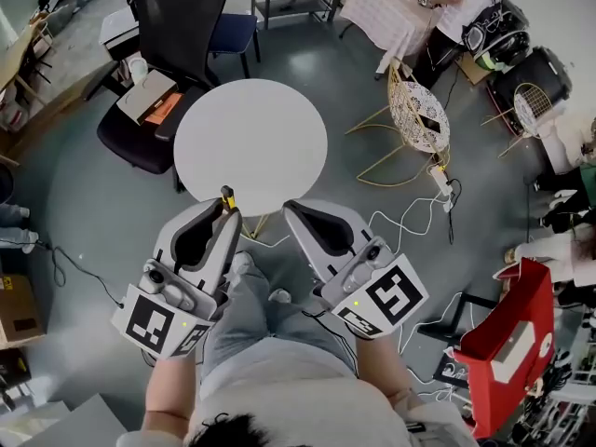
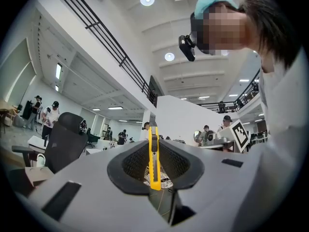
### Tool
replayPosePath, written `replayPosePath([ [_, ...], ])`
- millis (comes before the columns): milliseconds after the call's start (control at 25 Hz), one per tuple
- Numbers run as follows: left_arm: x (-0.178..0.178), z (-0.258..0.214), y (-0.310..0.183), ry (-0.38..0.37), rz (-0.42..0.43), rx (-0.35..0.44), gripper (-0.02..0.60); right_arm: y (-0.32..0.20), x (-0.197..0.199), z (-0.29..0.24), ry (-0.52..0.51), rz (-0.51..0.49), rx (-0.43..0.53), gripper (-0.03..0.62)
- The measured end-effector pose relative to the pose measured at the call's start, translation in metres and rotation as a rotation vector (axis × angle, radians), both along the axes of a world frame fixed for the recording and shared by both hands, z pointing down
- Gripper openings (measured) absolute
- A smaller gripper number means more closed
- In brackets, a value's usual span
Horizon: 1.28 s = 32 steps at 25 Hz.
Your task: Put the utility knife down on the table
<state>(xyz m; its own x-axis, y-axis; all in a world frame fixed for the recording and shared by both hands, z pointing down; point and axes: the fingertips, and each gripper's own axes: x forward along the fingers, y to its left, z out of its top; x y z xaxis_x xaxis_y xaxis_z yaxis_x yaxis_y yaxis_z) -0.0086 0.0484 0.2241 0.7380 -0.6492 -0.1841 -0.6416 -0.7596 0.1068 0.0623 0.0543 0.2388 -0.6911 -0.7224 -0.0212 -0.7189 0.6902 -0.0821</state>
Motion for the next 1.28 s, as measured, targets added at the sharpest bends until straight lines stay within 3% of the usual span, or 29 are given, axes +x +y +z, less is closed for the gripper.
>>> replayPosePath([
  [440, -0.001, 0.004, -0.063, -0.004, 0.076, -0.015, 0.067, -0.061, -0.008, 0.001, 0.015, 0.053, -0.015, 0.008],
  [960, -0.028, 0.008, -0.162, -0.003, 0.135, -0.009, 0.067, -0.159, -0.042, 0.001, 0.038, 0.081, -0.013, 0.008],
  [1280, -0.026, 0.031, -0.194, -0.008, 0.157, -0.063, 0.067, -0.189, -0.041, 0.016, 0.049, 0.109, -0.062, 0.008],
])
